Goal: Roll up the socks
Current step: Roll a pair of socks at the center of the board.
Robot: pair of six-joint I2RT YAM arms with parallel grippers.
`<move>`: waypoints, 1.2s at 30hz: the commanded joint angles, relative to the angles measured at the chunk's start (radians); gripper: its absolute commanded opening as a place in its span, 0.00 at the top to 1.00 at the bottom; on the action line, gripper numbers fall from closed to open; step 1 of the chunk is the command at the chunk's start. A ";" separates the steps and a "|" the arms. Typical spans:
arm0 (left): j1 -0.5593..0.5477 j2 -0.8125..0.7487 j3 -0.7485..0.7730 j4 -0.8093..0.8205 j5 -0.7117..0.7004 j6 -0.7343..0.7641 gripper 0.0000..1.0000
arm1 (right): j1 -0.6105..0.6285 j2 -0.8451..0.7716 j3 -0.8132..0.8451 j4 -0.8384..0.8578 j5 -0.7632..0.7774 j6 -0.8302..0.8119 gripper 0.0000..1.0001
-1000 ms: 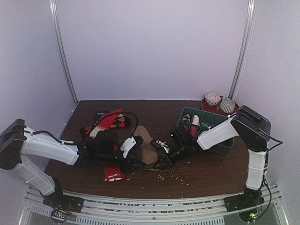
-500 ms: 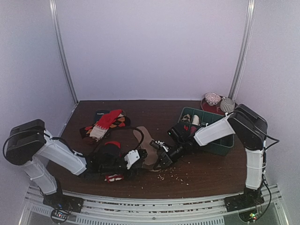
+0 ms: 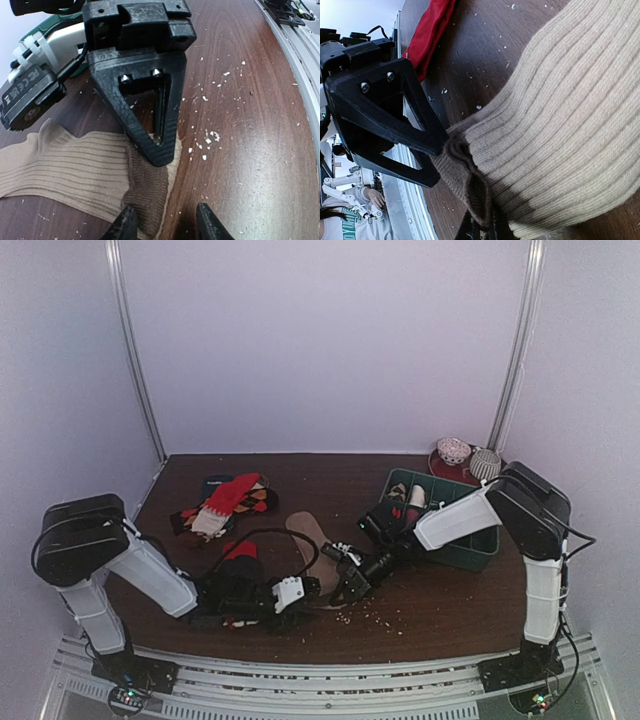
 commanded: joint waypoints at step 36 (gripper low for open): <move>0.060 0.087 0.182 -0.546 0.241 -0.513 1.00 | -0.009 -0.405 -0.318 0.339 0.314 -0.038 0.77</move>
